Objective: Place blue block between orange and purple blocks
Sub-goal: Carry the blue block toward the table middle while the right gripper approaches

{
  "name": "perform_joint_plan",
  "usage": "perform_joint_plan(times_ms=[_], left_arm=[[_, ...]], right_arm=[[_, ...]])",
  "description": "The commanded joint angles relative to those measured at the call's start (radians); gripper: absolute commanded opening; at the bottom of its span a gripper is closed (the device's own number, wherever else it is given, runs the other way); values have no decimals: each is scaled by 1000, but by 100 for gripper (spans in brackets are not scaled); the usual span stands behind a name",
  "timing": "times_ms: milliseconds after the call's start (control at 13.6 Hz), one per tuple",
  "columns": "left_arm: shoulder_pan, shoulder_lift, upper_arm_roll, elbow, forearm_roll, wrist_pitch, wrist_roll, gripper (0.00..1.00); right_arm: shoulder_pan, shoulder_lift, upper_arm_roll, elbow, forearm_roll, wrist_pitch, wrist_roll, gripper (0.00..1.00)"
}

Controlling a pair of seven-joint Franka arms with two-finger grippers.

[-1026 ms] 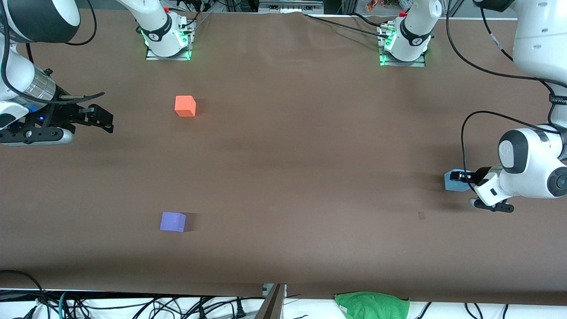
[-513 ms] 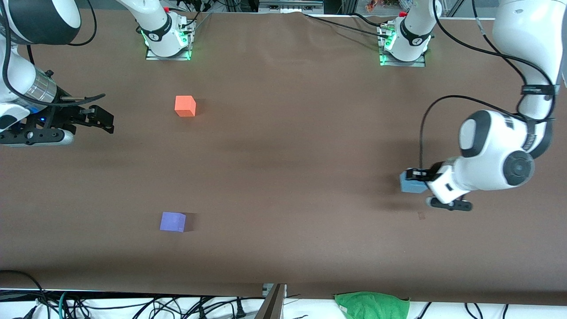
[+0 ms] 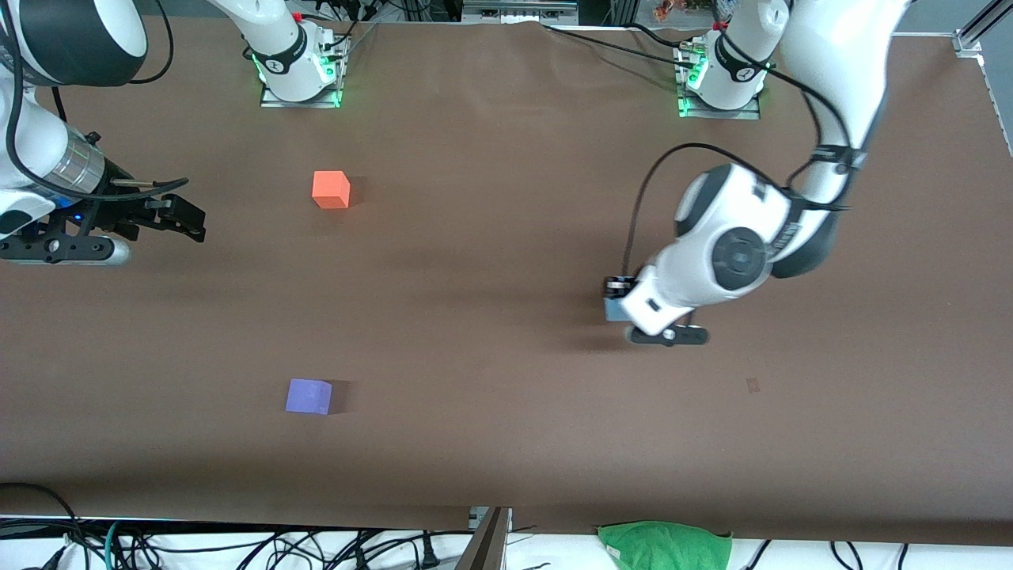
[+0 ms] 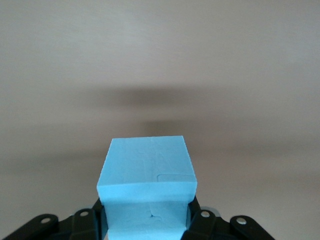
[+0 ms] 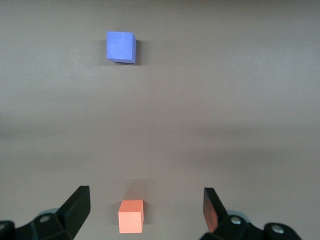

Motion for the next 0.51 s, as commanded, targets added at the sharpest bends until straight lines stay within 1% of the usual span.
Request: perform_joint_plan(times_ms=[0, 220, 366, 440], left_arm=[[-71, 92, 19, 105, -1, 52, -54, 39], [-126, 144, 19, 105, -1, 159, -71, 40], [-159, 184, 21, 105, -1, 213, -75, 43], [-175, 201, 21, 105, -1, 221, -94, 42]], right_arm=[[3, -5, 4, 2, 2, -9, 18, 100], [5, 0, 8, 2, 6, 8, 9, 100], [11, 71, 14, 8, 20, 40, 1, 100], [12, 75, 14, 22, 35, 42, 10, 100]])
